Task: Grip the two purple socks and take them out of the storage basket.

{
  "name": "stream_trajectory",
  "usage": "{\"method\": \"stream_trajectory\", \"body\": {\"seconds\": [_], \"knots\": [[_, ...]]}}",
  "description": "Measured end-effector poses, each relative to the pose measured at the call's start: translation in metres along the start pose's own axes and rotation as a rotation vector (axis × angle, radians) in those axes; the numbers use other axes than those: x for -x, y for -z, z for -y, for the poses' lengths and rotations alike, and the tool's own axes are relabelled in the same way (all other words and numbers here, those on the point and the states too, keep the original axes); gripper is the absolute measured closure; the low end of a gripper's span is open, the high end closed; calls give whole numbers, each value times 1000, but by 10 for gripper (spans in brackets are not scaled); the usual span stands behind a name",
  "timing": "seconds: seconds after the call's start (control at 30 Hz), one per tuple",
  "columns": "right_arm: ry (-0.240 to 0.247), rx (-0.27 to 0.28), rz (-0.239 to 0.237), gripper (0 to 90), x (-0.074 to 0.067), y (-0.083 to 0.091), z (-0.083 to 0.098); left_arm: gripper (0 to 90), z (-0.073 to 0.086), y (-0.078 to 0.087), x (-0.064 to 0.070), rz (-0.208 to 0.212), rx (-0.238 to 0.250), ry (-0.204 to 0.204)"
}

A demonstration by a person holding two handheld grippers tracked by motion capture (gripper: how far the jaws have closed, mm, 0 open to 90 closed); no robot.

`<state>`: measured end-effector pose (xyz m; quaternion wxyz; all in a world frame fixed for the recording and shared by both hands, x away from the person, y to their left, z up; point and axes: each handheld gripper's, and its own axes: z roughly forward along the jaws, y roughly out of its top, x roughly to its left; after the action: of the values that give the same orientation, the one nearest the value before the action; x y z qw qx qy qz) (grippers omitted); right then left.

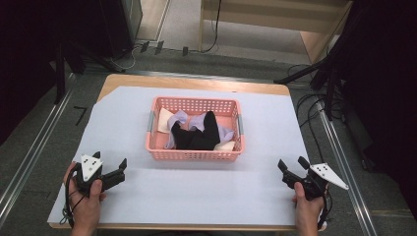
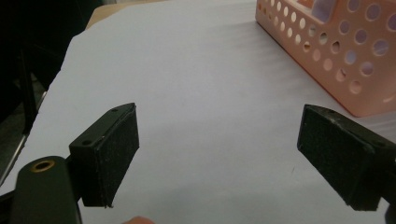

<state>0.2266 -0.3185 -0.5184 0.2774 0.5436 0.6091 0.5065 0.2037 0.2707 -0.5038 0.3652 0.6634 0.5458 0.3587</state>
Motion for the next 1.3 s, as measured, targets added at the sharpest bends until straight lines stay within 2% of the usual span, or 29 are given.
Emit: {"method": "stream_trajectory", "body": {"seconds": [0.13, 0.2, 0.27, 0.3, 0.4, 0.57, 0.6, 0.67, 0.77, 0.9, 1.0, 1.03, 1.13, 1.3], "knots": [[-18, 11, -24, 181, 3, 0, -1, 139, 0, 0, 0, 13, 4, -5], [-36, 2, -20, 194, 3, -1, -1, 139, 1, 1, -1, 16, 11, -3], [-21, 2, -12, 203, 3, -3, -1, 139, 1, 1, -1, 20, 9, -2], [-32, -6, -6, 210, 2, -3, -1, 139, 0, 1, -1, 20, 8, -5], [-1, -12, 12, 232, -1, -5, -1, 140, 1, 1, -1, 27, 9, -3], [69, -16, 40, 244, -12, -7, -1, 140, 0, 0, 0, 25, -2, -14], [65, -16, 34, 245, -13, -7, -2, 140, 0, 0, 0, 23, -7, -18], [28, 8, 18, 262, -16, -5, -3, 143, 0, -1, 0, 27, -8, -16], [76, 8, 34, 261, -25, -5, -6, 144, 0, -2, 0, 31, -16, -20], [80, 16, 38, 262, -32, -10, -10, 144, 0, -3, 0, 40, -21, -19], [103, 21, 37, 265, -36, -14, -13, 144, -1, -3, -1, 44, -26, -14], [114, -4, 38, 265, -43, -17, -18, 143, 0, -3, -1, 49, -23, -12], [96, -17, 8, 280, -51, -20, -25, 143, 0, -2, -1, 50, -30, -13], [119, -25, 0, 306, -68, -26, -36, 152, -1, -5, -3, 43, -49, 8]]}}
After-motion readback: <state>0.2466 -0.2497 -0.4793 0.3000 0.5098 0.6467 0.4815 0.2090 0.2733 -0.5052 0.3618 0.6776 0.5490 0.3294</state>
